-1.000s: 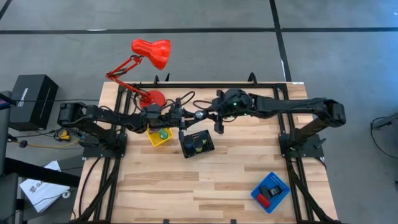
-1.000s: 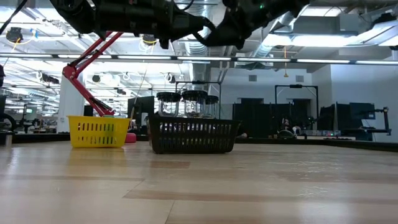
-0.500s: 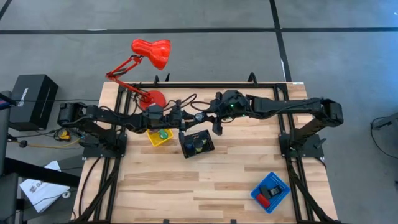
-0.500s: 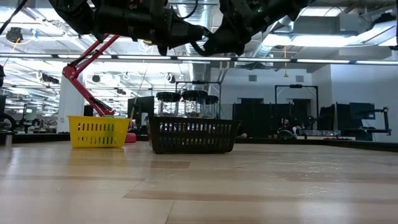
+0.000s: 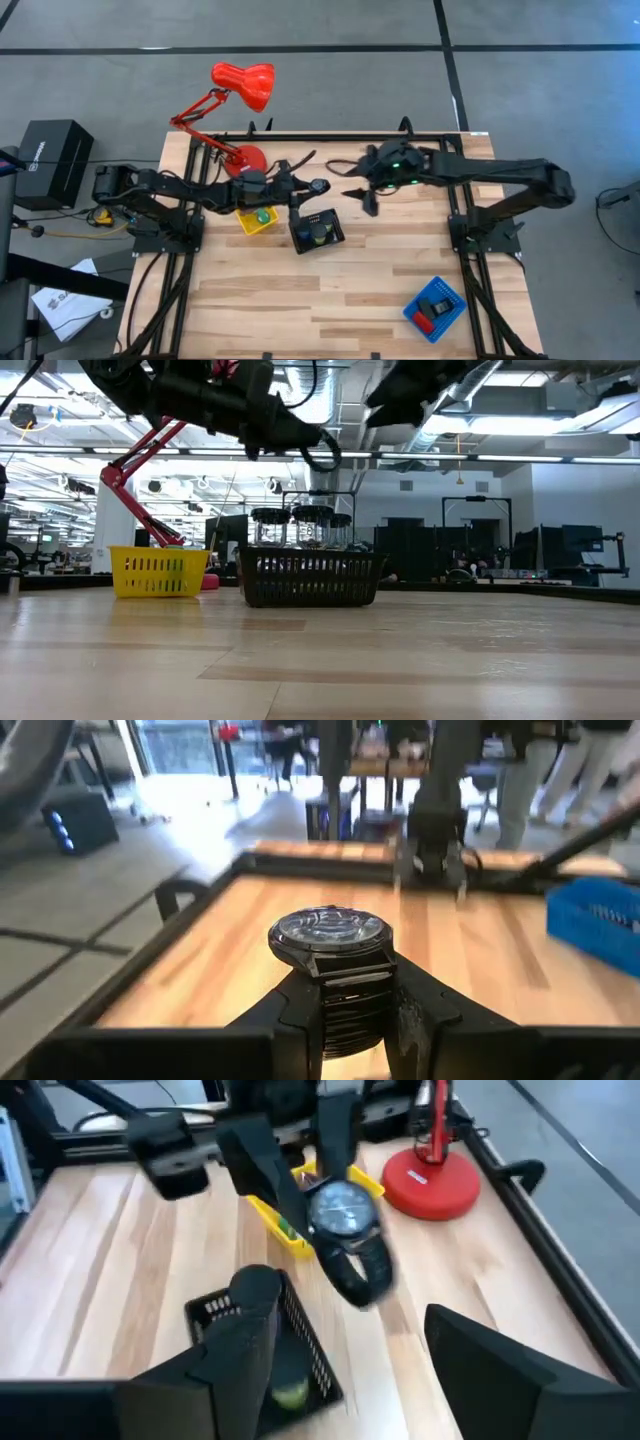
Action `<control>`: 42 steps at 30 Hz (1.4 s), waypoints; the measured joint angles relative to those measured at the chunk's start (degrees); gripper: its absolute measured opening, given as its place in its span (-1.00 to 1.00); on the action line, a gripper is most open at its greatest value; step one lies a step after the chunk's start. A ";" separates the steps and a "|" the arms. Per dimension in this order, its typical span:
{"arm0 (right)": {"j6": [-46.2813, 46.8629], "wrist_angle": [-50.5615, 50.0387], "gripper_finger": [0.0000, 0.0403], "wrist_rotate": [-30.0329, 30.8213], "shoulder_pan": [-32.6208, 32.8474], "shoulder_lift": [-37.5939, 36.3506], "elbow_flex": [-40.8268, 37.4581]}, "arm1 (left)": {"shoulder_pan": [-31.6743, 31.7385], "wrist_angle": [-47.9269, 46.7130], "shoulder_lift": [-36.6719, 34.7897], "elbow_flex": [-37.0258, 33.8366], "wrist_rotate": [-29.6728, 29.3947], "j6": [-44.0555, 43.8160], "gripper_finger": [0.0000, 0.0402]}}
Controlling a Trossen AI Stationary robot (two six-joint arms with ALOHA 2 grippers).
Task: Pick & Place Office items
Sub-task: Put the black wristwatch into the yellow bin, then return to Home Position
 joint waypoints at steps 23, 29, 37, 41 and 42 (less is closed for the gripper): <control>8.54 5.65 -0.11 10.52 3.19 -11.04 -21.57 | 0.00 -67.52 -25.70 0.02 -9.14 -24.08 -0.68; 7.18 8.04 -0.18 10.52 2.93 -6.80 -21.46 | 0.00 -68.47 -22.59 0.02 -12.87 -23.56 -0.59; 7.00 8.37 -0.24 10.50 3.04 -5.88 -21.44 | 0.00 -69.49 -16.31 0.02 -15.57 -23.78 -0.27; 7.03 8.60 -0.26 10.50 3.15 -6.93 -21.44 | 0.00 -69.45 -15.84 0.22 -15.32 -23.79 -0.15; 7.25 8.62 -0.27 10.49 3.15 -7.27 -21.44 | 0.00 -69.43 -16.30 0.42 -14.49 -23.79 -0.14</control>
